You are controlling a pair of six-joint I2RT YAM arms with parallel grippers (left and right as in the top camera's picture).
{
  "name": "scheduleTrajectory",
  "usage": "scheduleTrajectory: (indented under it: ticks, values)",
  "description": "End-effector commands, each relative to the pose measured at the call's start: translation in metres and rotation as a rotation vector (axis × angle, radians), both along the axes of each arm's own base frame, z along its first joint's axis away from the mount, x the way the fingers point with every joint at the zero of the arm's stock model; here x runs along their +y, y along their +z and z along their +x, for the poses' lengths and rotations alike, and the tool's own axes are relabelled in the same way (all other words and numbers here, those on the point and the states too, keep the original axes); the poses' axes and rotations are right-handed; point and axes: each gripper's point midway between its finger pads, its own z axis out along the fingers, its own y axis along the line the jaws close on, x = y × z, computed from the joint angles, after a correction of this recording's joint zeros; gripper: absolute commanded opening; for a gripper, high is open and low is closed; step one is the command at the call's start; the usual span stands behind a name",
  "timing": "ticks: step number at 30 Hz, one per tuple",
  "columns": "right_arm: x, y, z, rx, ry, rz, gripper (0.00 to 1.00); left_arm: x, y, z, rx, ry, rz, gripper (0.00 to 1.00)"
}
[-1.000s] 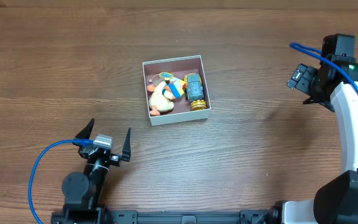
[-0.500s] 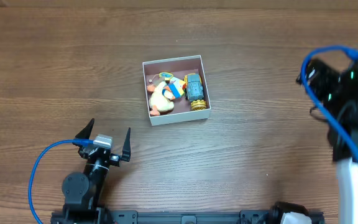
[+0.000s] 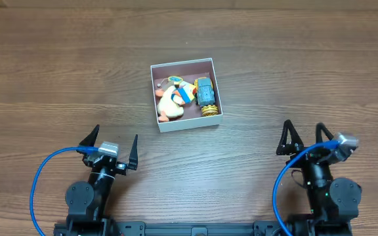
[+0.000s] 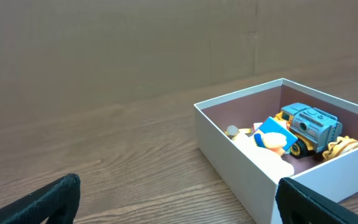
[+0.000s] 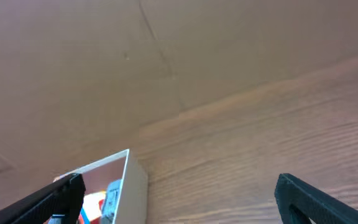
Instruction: Pack container
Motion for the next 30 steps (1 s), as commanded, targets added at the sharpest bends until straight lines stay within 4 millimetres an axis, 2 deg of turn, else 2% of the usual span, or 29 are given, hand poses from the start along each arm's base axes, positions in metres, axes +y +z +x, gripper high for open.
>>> scheduleTrajectory:
  ticks: [1, 7, 9, 11, 14, 30]
  values:
    - [-0.001, -0.023, 0.001, 0.001, -0.009, -0.006, 1.0, 0.003, 0.0, 0.0, -0.001, 0.014, -0.018, 1.0]
    - [0.0, -0.037, 0.004, -0.104, -0.003, -0.033, 1.0, 0.003, 0.0, 0.0, -0.001, 0.014, -0.018, 1.0]
    - [0.015, -0.035, 0.003, -0.154, 0.087, -0.174, 1.0, 0.003, 0.0, 0.0, -0.001, 0.014, -0.018, 1.0]
    - [0.015, -0.039, 0.004, -0.15, 0.092, -0.226, 1.0, 0.003, 0.0, 0.0, -0.001, 0.014, -0.018, 1.0]
    - [0.01, -0.052, 0.005, -0.1, 0.068, -0.226, 1.0, 0.003, 0.0, 0.0, -0.001, 0.014, -0.018, 1.0]
    - [0.009, -0.052, 0.005, -0.099, 0.061, -0.227, 1.0, 0.003, 0.0, 0.0, -0.001, 0.014, -0.018, 1.0]
